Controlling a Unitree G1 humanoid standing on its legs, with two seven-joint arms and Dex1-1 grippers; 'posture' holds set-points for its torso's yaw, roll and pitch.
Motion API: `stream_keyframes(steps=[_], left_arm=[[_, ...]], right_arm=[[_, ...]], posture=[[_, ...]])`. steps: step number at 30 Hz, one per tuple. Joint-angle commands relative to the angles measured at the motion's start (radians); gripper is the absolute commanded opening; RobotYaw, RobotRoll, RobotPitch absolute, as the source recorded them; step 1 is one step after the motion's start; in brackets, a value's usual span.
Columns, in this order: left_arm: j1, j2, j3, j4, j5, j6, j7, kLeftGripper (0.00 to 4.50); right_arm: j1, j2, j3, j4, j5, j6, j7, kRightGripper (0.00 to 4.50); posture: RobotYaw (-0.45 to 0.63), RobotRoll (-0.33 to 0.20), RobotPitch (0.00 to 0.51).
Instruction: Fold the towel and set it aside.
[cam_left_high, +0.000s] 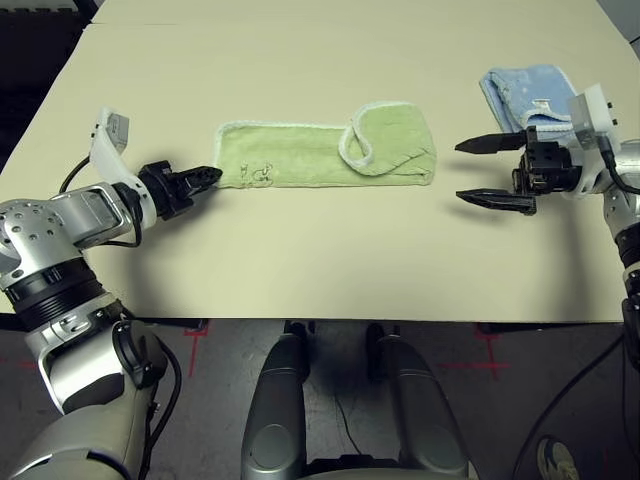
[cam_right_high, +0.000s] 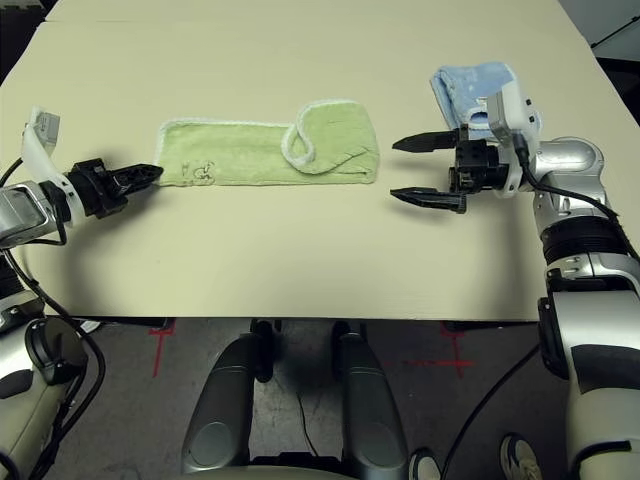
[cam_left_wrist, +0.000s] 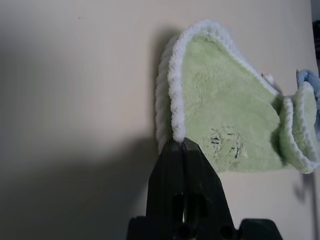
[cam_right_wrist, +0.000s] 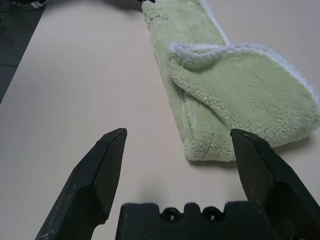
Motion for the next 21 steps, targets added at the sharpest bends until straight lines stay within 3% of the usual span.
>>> stream_keyframes(steps=[1, 14, 21], left_arm=[[-0.010, -0.001, 0.020, 0.022, 0.015, 0.020, 0.011, 0.01], [0.012, 0.057, 0.004, 0.043, 0.024, 0.025, -0.013, 0.01], [0.018, 0.183, -0.016, 0.065, 0.025, 0.033, -0.069, 0.01]], right_arm=[[0.003, -0.003, -0.015, -0.002, -0.010, -0.014, 0.009, 4.50], [-0.009, 0.003, -0.019, 0.025, -0.020, -0.030, 0.009, 4.50], [-0.014, -0.015, -0.014, 0.046, -0.011, -0.042, 0.009, 4.50]], posture=[[0.06, 0.000, 0.293], [0.06, 0.000, 0.287], [0.06, 0.000, 0.282]])
